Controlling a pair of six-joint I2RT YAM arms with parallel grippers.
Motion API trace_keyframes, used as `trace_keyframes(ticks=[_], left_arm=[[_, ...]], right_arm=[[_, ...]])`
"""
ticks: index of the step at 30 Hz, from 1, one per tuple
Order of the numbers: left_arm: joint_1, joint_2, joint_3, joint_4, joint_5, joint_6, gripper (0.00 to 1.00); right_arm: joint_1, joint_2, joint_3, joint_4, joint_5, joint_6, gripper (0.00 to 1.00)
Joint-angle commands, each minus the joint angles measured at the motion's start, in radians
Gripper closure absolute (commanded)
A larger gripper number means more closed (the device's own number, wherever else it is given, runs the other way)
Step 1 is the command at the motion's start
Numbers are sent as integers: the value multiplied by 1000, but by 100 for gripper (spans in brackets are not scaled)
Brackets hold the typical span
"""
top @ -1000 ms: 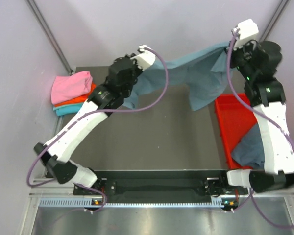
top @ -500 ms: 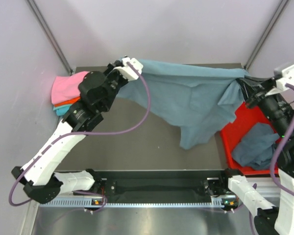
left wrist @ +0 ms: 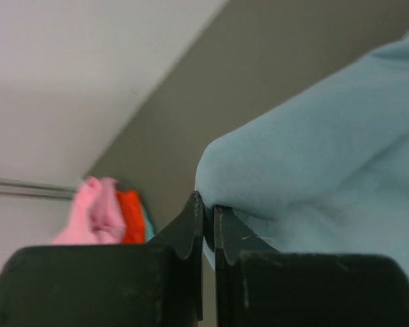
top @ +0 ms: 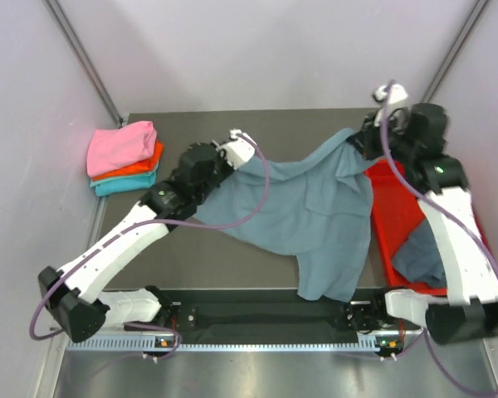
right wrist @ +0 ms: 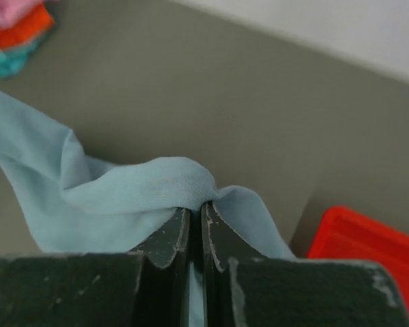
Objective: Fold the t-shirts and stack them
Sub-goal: Flatten the tshirt out
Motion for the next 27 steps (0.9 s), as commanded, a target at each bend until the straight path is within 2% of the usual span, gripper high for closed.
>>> trace_keyframes(ticks=[1,4,6,11,16,17,19,21,23,25,27], left_arm=[[30,37,-95,35,68,-134,100],[108,152,-168,178,112,-144,100],[180,284,-149,258,106,-148,100],[310,603,78,293,65,-185,100],[337,820,296,333,-16,-173,100],[337,872,328,333,-36,-177,87],[337,901,414,315,-76,-174,71],[338,886,436,315,-98,-174,54],[338,816,424,307,-99,-176,50],[337,754,384,284,-89,-188,46],[335,667,350,235,-52,-199,45]], right_arm=[[-11,127,-59,43,-40,-29,100],[-16,268,-79,103,-6,-65,100],[-25,395,-44,138,12,-92,100],[-59,709,175,166,37,-74,100],[-51,880,321,200,58,-63,100],[-48,915,353,201,75,-66,100],[-41,936,375,198,92,-69,100],[-41,924,380,192,113,-81,71],[-44,860,345,187,135,-95,47],[-53,803,305,192,150,-106,35],[-59,711,236,197,158,-121,34]])
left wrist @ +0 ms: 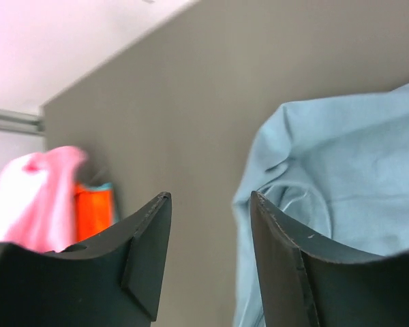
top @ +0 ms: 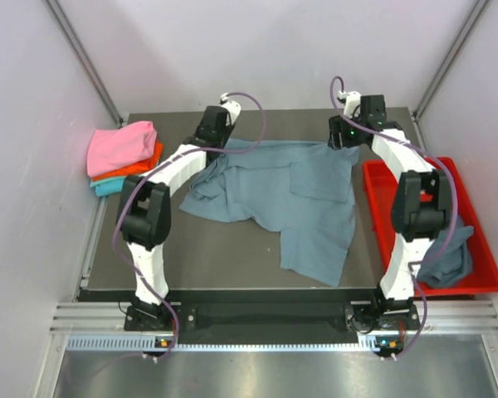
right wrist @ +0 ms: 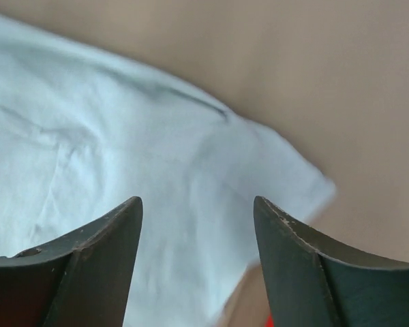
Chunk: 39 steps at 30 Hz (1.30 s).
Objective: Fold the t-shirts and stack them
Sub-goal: Flatten the tshirt out
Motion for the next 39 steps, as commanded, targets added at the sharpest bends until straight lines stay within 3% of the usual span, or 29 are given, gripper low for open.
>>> trace_keyframes(ticks=[1,5,9,13,19,28,39], left_arm=[[-1,-207,-50,-18,16,-31,45],[-2,-297,-133,-160,95,-87,46],[-2,-314,-201,-272,177,-159,47],[-4,-314,-197,-277,187,-186,48],[-4,-291,-161,-262,178,-150,48],[-4,-228,-89,-237,167,-141,48],[-4,-208,-51,-231,161,-149,48]], right_arm=[[-11,-213,-70,46,32,-42,34],[-11,-319,-215,-15,-47,-80,35],[-20,-293,-270,-107,-155,-19,44],[-21,-227,-270,-187,-219,-1,51],[-12,-220,-317,-271,-140,-100,55],[-4,-393,-454,-324,-32,-315,55],[26,-381,-551,-210,18,-419,54]])
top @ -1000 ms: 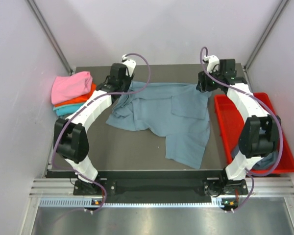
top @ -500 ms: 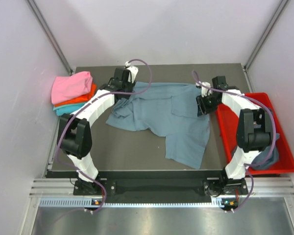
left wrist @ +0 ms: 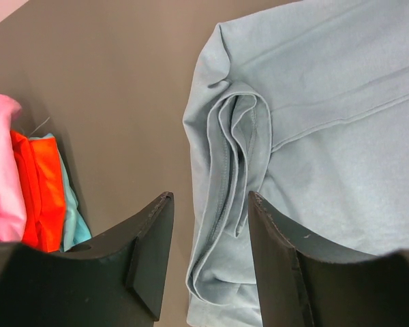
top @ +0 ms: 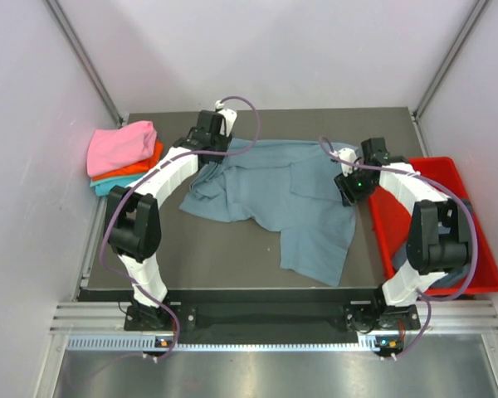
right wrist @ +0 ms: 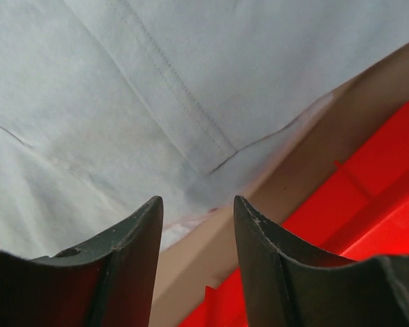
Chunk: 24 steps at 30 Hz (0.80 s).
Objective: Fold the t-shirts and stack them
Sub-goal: Flatten the tshirt out
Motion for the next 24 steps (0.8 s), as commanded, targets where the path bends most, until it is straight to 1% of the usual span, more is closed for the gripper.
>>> trace_keyframes(ticks=[1,6,13,20,24], left_arm=[[-3,-17,34,33,-9,0,48],[-6,-32,12,33,-13,-6,48],[-17,-38,0,33,-19,-8,48],[-20,-41,-5,34,-23,-6,47],[-25,-40,-3,33,-25,-8,47]], right_arm=[[23,-4,-28,61,13,-76,54],[45,15,-18,87,26,-93,55],[49,70,35,106,35,-73,55],[63,93,38,147,43,-50,57],[66,116,58,148,53,-42,62]])
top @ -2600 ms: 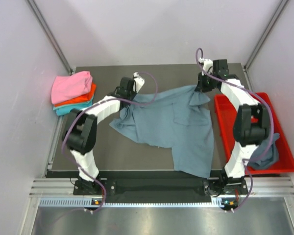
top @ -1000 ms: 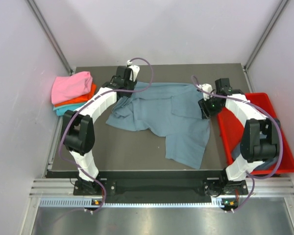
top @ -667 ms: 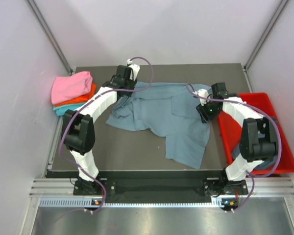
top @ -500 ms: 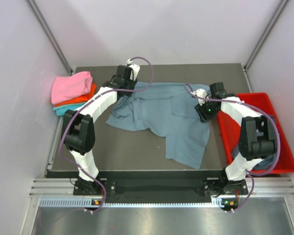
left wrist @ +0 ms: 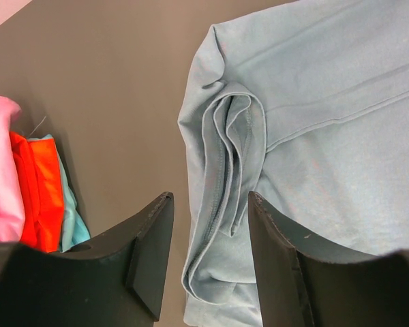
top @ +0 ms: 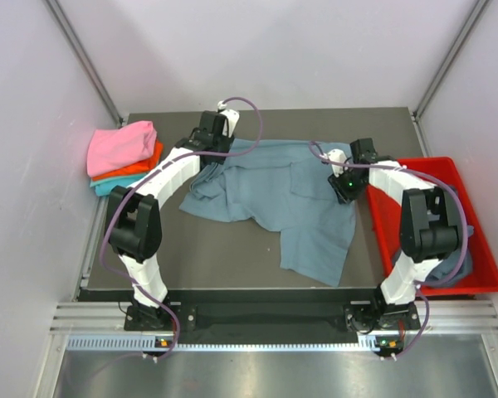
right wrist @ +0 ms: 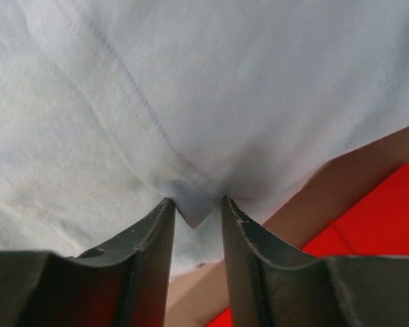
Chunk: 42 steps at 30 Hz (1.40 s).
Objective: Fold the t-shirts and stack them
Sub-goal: Flatten the tshirt out
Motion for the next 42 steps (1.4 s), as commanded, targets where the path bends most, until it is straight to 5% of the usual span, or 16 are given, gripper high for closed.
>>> trace_keyframes(ticks=[1,9,24,34,42], left_arm=[[-8,-38,-4,33,-11,-3,47],[-20,-31,-3,34,-15,0,47],[-20,-11,-82,19,-8,21,46],[-18,60,-36,-33,64,3,60],[-14,94,-45,-38,31,13,58]], right_arm=[[16,17,57,51,7,10,67],[16,14,92,51,14,16,100],[25,-13,391,-49,-19,100,100],[36,24,442,-44,-27,131,100],[35,25,439,-37,-24,128,100]])
